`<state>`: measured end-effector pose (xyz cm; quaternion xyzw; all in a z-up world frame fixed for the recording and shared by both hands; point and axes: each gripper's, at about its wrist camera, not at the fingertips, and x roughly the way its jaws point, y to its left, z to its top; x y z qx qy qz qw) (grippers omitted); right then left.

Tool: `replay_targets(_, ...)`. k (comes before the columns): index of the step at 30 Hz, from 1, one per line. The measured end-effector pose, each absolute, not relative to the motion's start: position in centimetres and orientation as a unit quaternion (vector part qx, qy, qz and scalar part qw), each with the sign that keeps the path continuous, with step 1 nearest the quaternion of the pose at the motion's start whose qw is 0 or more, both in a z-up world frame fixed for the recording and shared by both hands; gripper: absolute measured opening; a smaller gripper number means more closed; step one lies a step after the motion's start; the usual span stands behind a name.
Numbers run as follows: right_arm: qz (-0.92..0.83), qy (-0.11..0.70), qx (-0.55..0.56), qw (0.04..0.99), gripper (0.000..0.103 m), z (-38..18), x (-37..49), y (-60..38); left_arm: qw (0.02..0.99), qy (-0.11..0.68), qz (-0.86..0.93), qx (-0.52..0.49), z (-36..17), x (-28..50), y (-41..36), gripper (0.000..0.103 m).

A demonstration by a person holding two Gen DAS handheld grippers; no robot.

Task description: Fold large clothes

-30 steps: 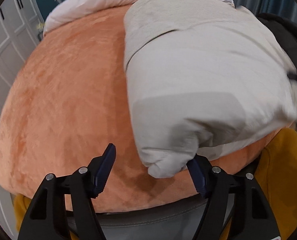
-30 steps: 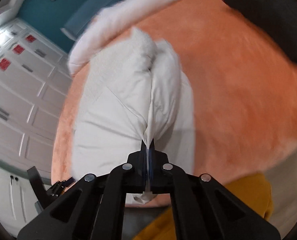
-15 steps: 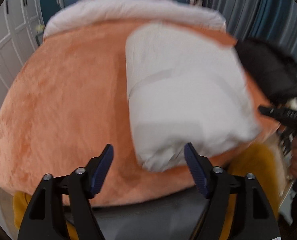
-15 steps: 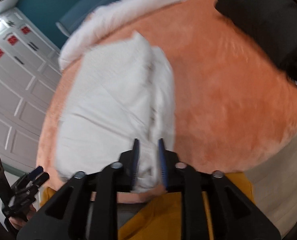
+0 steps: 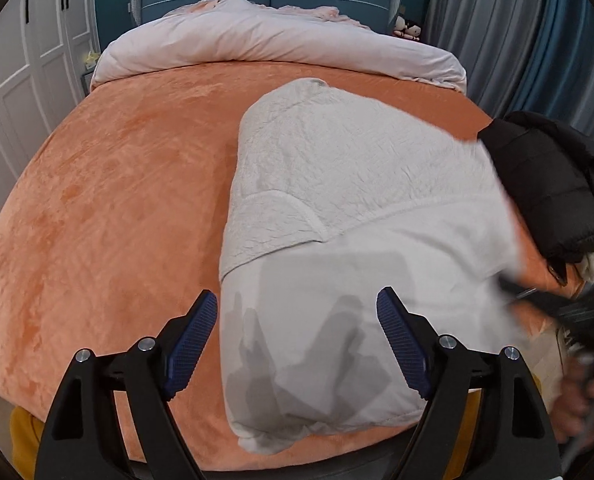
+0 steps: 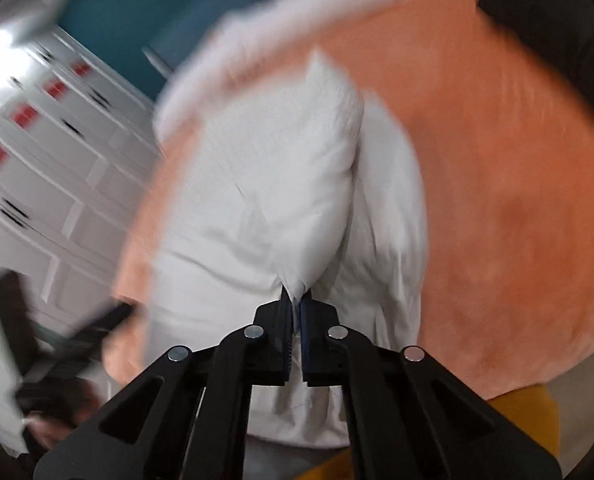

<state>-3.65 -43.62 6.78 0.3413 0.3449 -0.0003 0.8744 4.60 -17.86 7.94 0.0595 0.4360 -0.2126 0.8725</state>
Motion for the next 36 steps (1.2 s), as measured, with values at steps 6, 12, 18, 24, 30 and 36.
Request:
replay_targets(6, -0.069, 0.412, 0.315, 0.852, 0.001, 2.7, -4.1, -45.0, 0.86, 0.456, -0.21, 0.084, 5.8, 4.9, -19.1, 0.079)
replay_targets(12, -0.099, 0.461, 0.256, 0.844, 0.005, 0.2, -2.0, -42.5, 0.864, 0.457, -0.189, 0.099, 4.3, 4.8, -19.6, 0.08)
replay_targets(18, -0.105, 0.435, 0.249, 0.859, 0.01, 4.8, -4.2, -42.9, 0.868, 0.451, -0.176, 0.111, 5.6, 4.9, -19.7, 0.076)
replay_targets(24, -0.1, 0.389, 0.215, 0.89, 0.01, 10.5, -3.5, -43.5, 0.878, 0.43, -0.192, 0.078, 8.9, 5.9, -20.2, 0.076)
replay_targets(30, -0.095, 0.422, 0.173, 0.885, 0.009, 11.4, 2.9, -43.1, 0.885, 0.421, -0.19, 0.055, 10.9, 10.5, -21.8, 0.078)
replay_targets(36, -0.102, 0.499, 0.181, 0.842, 0.004, 5.5, 8.7, -43.4, 0.863, 0.469, -0.179, 0.06, 6.7, 15.0, -23.7, 0.083)
